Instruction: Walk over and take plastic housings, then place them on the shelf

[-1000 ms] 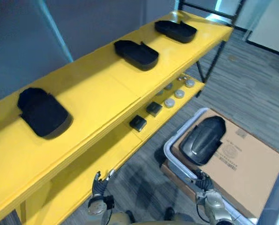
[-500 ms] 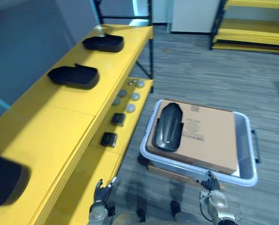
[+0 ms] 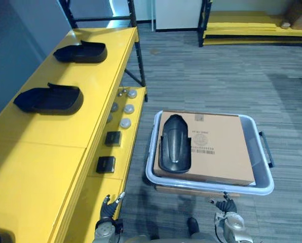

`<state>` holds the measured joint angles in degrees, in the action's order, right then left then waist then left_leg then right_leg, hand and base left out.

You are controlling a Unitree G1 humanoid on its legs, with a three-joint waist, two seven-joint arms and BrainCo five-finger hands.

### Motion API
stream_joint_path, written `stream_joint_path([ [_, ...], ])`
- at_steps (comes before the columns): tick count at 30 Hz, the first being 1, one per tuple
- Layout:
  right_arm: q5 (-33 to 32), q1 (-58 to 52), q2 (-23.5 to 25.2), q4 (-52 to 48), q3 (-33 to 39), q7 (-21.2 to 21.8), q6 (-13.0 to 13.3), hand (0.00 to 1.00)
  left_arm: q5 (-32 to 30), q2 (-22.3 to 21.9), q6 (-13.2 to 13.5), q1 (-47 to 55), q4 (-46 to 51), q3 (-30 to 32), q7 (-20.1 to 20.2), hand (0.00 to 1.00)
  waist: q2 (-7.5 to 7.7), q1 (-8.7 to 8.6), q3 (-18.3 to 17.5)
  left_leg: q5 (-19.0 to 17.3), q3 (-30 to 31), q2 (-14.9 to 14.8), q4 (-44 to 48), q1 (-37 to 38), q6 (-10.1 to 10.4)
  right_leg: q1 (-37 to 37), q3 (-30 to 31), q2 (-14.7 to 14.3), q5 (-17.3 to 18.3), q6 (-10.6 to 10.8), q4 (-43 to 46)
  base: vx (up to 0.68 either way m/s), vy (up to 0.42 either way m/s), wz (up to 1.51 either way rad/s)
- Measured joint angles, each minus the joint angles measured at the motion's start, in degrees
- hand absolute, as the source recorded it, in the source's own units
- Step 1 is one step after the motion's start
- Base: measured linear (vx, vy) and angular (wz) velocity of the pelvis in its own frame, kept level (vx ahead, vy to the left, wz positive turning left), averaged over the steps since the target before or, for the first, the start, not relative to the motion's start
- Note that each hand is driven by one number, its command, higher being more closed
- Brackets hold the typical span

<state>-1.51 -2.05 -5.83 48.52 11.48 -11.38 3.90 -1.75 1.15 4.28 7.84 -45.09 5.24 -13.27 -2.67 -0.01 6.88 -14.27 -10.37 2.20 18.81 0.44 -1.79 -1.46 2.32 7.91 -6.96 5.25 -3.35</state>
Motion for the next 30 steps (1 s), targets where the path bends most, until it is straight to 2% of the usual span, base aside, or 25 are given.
stream_joint_path([
  [1, 0.0, -0.2, -0.1, 0.0, 1.0, -0.1, 0.0, 0.0, 0.0, -0.1, 0.0, 0.1, -0.1, -0.1, 0.1, 0.0, -0.94, -0.02, -0.7, 1.1, 0.8, -0.7, -5.0, 0.7, 0.1, -0.5, -0.6, 0.0, 0.0, 0.0, -0.2, 0.0, 0.032, -0.14],
  [2, 0.0, -0.7, -0.9, -0.2, 2.4, -0.2, -0.1, 0.0, 0.0, -0.5, -0.2, 0.3, -0.4, 0.0, 0.4, 0.0, -1.5, -0.11, -1.3, 3.9, 2.5, -1.6, -9.6, 2.0, 0.5, -1.2, -2.5, -0.8, 0.5, 0.7, -1.2, -0.01, 0.018, -0.25],
  [3, 0.0, -0.8, -0.4, -0.8, 2.6, -0.5, -0.1, 0.0, 0.0, -0.1, -0.3, 0.8, -0.4, -0.1, 0.4, 0.0, -0.71, 0.7, -1.5, 4.0, 1.5, -0.8, -9.6, 2.3, 0.5, -1.3, -4.3, 0.2, 0.9, 1.2, -1.0, -0.03, 0.015, -0.24],
  [7, -0.1, -1.3, 1.2, -3.4, 5.0, -1.1, -0.1, 0.0, 0.0, 1.0, -0.7, 1.3, -0.4, -0.6, 0.5, 0.0, 0.31, 0.81, -1.7, 4.0, 1.6, 0.0, -9.0, 2.2, 0.5, -1.2, -7.0, 0.9, 0.9, 1.2, 0.0, -0.09, 0.023, -0.01],
  [12, -0.2, -1.7, 1.0, -15.5, 11.8, -4.2, 0.0, 0.0, 0.0, 1.7, -1.3, 2.9, -0.4, -0.6, 0.5, 0.0, 1.18, 0.82, -1.9, 4.5, 1.8, 0.2, -11.0, 2.0, -0.3, -0.2, -7.9, 0.7, 1.0, 1.1, -0.7, -0.11, -0.047, -0.07],
  [17, -0.7, -1.7, -0.4, -30.2, 16.7, -8.8, 0.1, 0.0, 0.0, 1.3, -1.3, 4.0, -0.4, -0.7, 0.8, 0.0, 1.74, 0.43, -2.0, 5.6, 2.9, -0.3, -13.1, 1.9, 1.1, 0.0, -9.1, 0.1, 1.2, 0.4, -2.3, -0.08, -0.083, 0.05],
  [19, 0.1, -1.5, -1.3, -37.6, 16.6, -9.8, 0.6, 0.0, 0.0, 1.2, -1.2, 4.4, -0.4, -0.7, 0.8, 0.0, 2.05, 0.26, -2.3, 6.3, 4.0, -0.4, -14.0, 1.3, 1.5, 0.7, -10.1, 0.0, 1.1, 0.4, -2.5, -0.04, -0.071, 0.17],
  [23, 2.5, 1.4, -1.9, -43.4, 14.8, -9.9, 1.6, 0.0, 0.1, 1.4, -1.1, 4.9, -0.3, -0.6, 0.8, 0.0, 2.74, 0.22, -2.5, 7.3, 4.7, -0.6, -14.8, 1.3, 0.9, 0.8, -10.7, -0.2, 0.6, 0.2, -2.4, 0.03, -0.031, 0.1],
  [28, 7.6, 7.0, -3.2, -45.4, 6.3, -9.7, 2.2, 0.0, 0.1, 1.4, -0.6, 4.5, 0.0, -0.7, 0.9, 0.0, 3.85, 0.78, -2.2, 7.6, 5.5, -0.2, -14.8, 0.3, 0.5, 1.4, -11.7, -0.1, 0.6, 0.2, -2.4, 0.03, -0.005, 0.09],
  [30, 10.3, 10.2, -3.3, -44.3, 4.1, -9.7, 2.0, 0.0, 0.1, 1.4, 0.0, 4.6, 0.3, -0.8, 0.8, 0.0, 3.85, 0.96, -2.1, 7.8, 5.7, 0.2, -14.7, -0.9, 0.1, 2.4, -11.9, 0.3, 0.4, 0.4, -2.3, 0.03, 0.024, 0.09],
])
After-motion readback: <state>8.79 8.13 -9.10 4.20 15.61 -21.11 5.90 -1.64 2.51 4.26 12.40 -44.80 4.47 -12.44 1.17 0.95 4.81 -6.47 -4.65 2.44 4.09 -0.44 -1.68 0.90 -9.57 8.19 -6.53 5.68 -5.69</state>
